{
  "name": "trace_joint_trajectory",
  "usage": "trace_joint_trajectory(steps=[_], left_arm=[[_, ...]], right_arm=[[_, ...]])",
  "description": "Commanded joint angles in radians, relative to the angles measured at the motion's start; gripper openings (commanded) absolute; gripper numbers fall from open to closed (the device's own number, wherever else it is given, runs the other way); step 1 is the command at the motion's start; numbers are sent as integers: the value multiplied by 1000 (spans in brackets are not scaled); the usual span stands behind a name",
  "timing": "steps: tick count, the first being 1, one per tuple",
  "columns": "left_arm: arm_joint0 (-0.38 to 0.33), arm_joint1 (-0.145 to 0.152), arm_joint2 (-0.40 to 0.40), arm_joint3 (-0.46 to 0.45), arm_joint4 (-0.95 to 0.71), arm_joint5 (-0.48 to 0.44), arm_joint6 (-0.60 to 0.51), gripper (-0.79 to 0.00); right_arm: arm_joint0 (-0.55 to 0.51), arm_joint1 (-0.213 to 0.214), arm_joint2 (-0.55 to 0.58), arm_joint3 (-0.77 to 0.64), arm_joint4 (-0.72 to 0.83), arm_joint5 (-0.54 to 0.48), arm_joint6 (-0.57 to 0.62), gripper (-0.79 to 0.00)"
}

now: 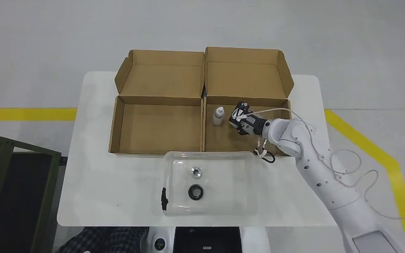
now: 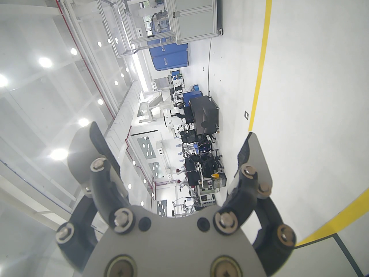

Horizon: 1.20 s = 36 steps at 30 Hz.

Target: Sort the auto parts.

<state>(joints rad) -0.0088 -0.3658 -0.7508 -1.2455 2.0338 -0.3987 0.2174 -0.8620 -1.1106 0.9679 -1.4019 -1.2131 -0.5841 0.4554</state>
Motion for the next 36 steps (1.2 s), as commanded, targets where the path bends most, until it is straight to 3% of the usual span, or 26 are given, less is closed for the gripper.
trace_joint_trajectory(steps=[1, 3, 10, 18, 22, 36], left_arm=[[0, 0, 0, 0, 0, 0, 0, 0], [0, 0, 0, 0, 0, 0, 0, 0], [0, 0, 0, 0, 0, 0, 0, 0], [0, 0, 0, 0, 0, 0, 0, 0], [0, 0, 0, 0, 0, 0, 0, 0], [0, 0, 0, 0, 0, 0, 0, 0]], right_arm=[[5, -2, -5, 6, -2, 2, 2, -628], [10, -5, -10, 15, -2, 2, 2, -536], [9, -7, -2, -2, -6, 2, 0, -397], [-81, 19, 82, -175, -9, -25, 12, -200], [-165, 38, 139, -302, -10, -53, 23, -240], [-411, 74, 224, -632, -2, -143, 4, -215]])
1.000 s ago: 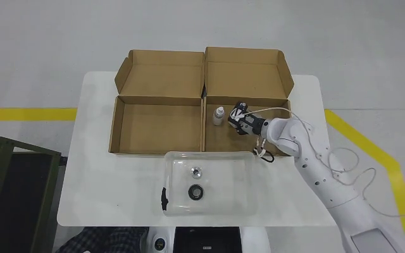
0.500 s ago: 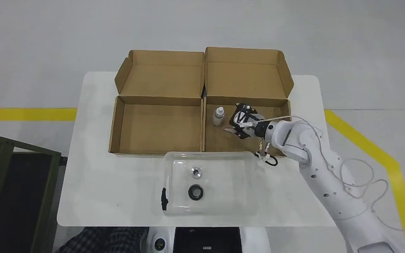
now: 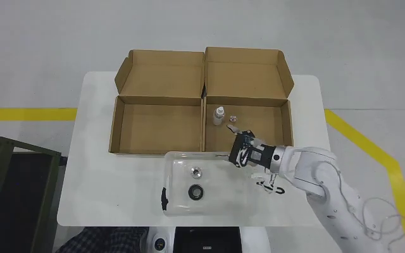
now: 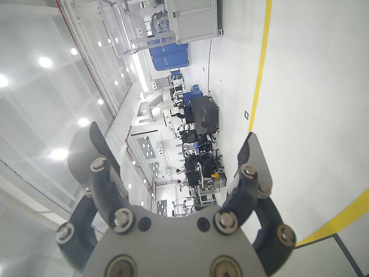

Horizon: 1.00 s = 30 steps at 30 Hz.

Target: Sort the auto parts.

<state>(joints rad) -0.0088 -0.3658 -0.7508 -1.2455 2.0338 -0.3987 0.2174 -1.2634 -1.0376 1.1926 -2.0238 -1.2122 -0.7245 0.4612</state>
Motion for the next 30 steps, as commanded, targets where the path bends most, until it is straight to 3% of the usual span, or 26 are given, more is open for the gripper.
trace_joint_trajectory(steps=[1, 11, 19, 24, 30], left_arm=[[0, 0, 0, 0, 0, 0, 0, 0], [0, 0, 0, 0, 0, 0, 0, 0], [0, 0, 0, 0, 0, 0, 0, 0], [0, 0, 0, 0, 0, 0, 0, 0], [0, 0, 0, 0, 0, 0, 0, 0]], right_arm=[[-21, 2, -5, -22, -6, -12, -5, -215], [-60, 1, -95, -29, -91, -58, -50, -175], [-23, -7, -170, 21, -169, -80, -90, -222], [-6, -11, -198, 53, -200, -82, -111, -305], [28, -20, -236, 106, -229, -74, -131, -326]])
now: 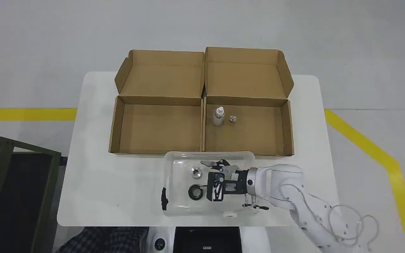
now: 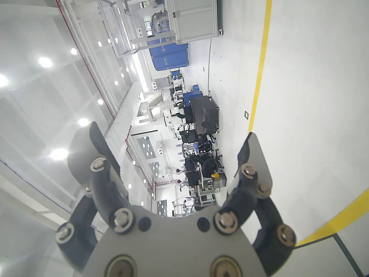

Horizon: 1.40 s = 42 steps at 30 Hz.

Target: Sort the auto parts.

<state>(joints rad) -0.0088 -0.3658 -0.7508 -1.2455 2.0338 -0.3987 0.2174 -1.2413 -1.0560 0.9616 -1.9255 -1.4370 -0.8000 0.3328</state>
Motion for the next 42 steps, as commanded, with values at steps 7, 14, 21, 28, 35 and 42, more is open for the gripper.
trace_joint_trajectory(steps=[7, 14, 21, 28, 35, 42], left_arm=[[0, 0, 0, 0, 0, 0, 0, 0], [0, 0, 0, 0, 0, 0, 0, 0], [0, 0, 0, 0, 0, 0, 0, 0], [0, 0, 0, 0, 0, 0, 0, 0], [0, 0, 0, 0, 0, 0, 0, 0], [0, 0, 0, 0, 0, 0, 0, 0]], right_arm=[[50, -14, -46, 76, -22, 19, -19, -376], [79, -23, -68, 122, -20, 23, -16, -394], [110, -35, -102, 173, -9, 28, -18, -397], [146, -52, -143, 225, -2, 40, -22, -400], [171, -66, -171, 252, 2, 46, -21, -400], [189, -78, -199, 279, 2, 48, -23, -400]])
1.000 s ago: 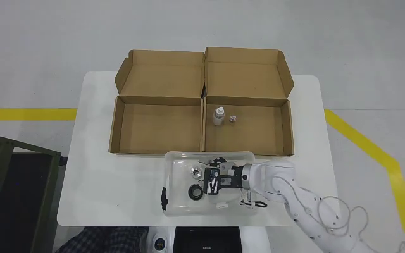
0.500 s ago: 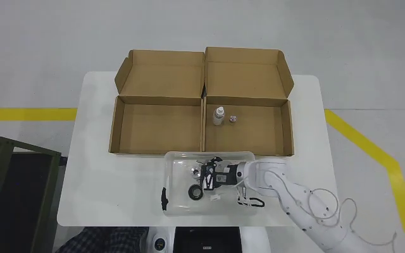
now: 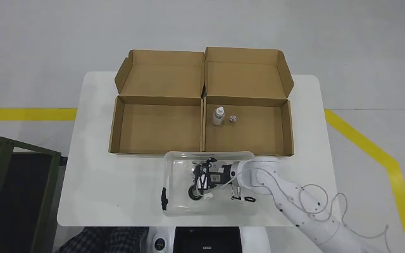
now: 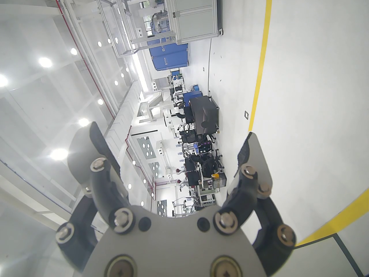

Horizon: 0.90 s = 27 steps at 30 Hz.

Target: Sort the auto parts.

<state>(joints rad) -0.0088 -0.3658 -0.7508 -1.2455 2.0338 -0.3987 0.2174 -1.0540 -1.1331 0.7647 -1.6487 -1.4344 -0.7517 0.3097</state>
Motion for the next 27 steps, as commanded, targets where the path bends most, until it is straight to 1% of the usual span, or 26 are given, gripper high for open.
trace_joint_trajectory(steps=[1, 4, 10, 12, 14, 15, 22, 27], left_arm=[[0, 0, 0, 0, 0, 0, 0, 0], [0, 0, 0, 0, 0, 0, 0, 0], [0, 0, 0, 0, 0, 0, 0, 0], [0, 0, 0, 0, 0, 0, 0, 0], [0, 0, 0, 0, 0, 0, 0, 0], [0, 0, 0, 0, 0, 0, 0, 0], [0, 0, 0, 0, 0, 0, 0, 0], [0, 0, 0, 0, 0, 0, 0, 0]], right_arm=[[4, -2, -4, 6, 0, -1, -1, -400], [9, -6, -10, 14, 1, 0, -2, -409], [15, -11, -14, 26, -3, 3, -1, -499], [15, -12, -13, 28, -3, 2, -1, -573], [15, -12, -13, 27, -2, 0, -2, -699], [14, -12, -12, 26, -1, -3, -3, -785], [6, -9, 4, 3, 15, -25, -8, -785], [-13, -2, 38, -37, 59, -48, -26, -785]])
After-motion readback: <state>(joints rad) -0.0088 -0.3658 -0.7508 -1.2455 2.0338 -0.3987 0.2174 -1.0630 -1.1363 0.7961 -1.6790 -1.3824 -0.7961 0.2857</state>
